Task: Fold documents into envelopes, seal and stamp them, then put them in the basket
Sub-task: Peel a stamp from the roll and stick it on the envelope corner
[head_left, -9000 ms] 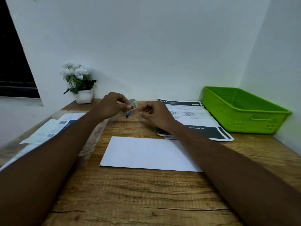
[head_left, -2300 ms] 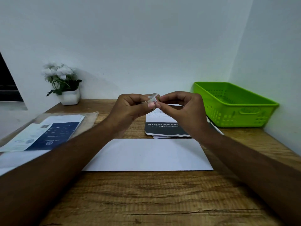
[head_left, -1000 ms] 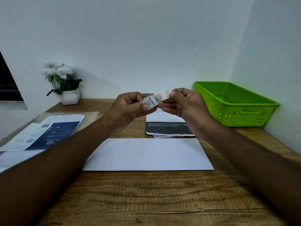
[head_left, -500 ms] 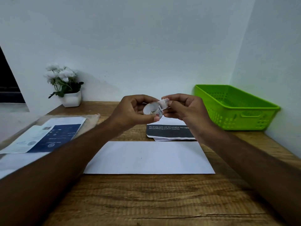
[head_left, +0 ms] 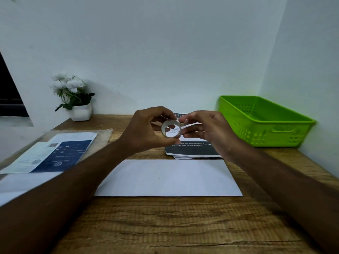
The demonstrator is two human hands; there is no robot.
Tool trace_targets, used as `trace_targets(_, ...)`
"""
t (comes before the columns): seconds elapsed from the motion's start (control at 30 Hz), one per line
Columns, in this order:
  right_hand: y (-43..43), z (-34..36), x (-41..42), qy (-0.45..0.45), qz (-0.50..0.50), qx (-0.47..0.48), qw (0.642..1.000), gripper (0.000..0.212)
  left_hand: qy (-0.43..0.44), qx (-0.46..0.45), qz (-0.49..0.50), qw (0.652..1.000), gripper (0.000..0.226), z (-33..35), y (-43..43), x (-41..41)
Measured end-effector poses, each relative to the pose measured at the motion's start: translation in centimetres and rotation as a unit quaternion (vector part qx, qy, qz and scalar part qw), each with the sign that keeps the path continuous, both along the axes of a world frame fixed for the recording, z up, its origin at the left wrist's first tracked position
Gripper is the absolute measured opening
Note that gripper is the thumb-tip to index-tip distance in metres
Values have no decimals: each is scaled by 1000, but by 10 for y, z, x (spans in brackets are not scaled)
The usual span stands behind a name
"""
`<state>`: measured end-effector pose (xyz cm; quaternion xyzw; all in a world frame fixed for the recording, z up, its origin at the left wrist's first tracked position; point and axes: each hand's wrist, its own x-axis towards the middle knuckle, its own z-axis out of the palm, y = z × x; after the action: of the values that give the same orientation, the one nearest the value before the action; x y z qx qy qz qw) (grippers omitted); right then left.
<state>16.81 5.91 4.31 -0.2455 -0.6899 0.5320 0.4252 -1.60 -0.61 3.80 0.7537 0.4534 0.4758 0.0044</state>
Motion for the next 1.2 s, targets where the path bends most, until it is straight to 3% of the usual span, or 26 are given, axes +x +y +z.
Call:
trace_targets(0.1,2,-3,0,-26,-22,76,996,5,68,39,4,997,53,0,1,-3)
trace_targets(0.17,5,-5,0,-35,-34,117,992,7,95,59,6,994,53,-1,1,-4)
trace_targets(0.43,6,2,3,-1,12,129,992,12,143,117,24,982,54,1,0,-6)
trace_targets(0.6,9,2,5,-24,20,195,980,16,133,108,3,985,55,3,-2,-7)
trace_targets(0.77,10,2,8,-25,35,253,967,28,76,96,-25,992,57,5,-2,-6)
trace_targets(1.03,15,5,16,-67,46,324,942,28,-13,38,-48,998,57,5,-2,-1)
trace_targets(1.2,18,5,20,-73,43,314,946,31,25,25,-52,998,54,7,-2,-1)
